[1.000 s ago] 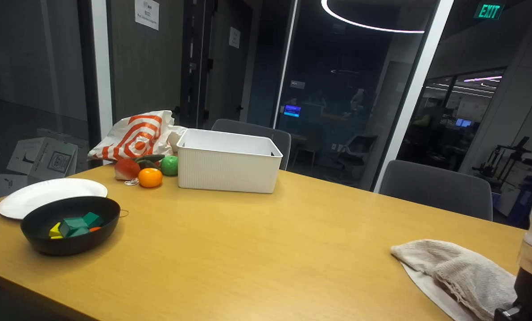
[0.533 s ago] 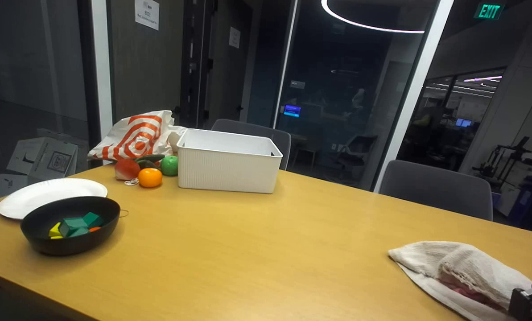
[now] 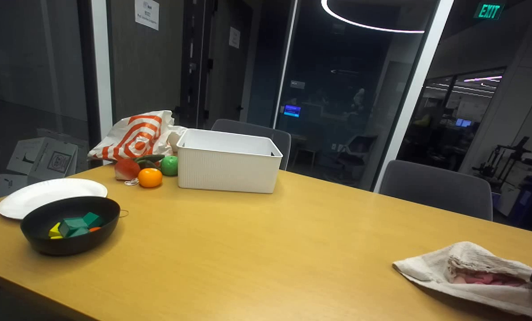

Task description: Unfold the white towel, remove the two shirts from the towel and put them on the table

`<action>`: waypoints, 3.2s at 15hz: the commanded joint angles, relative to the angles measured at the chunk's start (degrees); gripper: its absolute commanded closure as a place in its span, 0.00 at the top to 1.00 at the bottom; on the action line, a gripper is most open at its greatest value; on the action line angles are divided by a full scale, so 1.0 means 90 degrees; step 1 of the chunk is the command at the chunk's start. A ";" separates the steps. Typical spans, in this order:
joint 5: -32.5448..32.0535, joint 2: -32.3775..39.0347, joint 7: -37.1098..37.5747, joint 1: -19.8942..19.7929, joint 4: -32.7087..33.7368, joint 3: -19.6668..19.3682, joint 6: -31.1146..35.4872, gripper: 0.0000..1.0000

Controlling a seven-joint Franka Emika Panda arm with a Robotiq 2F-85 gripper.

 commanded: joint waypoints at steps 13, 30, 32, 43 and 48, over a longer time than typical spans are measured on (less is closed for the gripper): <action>0.0148 -0.0350 -0.1144 0.0187 -0.0054 -0.0226 0.0449 0.63; 0.0887 -0.0804 -0.2846 0.0982 -0.0104 -0.0882 -0.0026 1.00; 0.0916 -0.0680 -0.3007 0.1028 -0.0102 -0.0871 -0.0042 1.00; 0.0183 0.0356 -0.2830 0.0880 -0.0138 -0.0445 0.0180 0.74; 0.0429 0.0251 -0.3015 0.0972 -0.0129 -0.0556 0.0126 0.34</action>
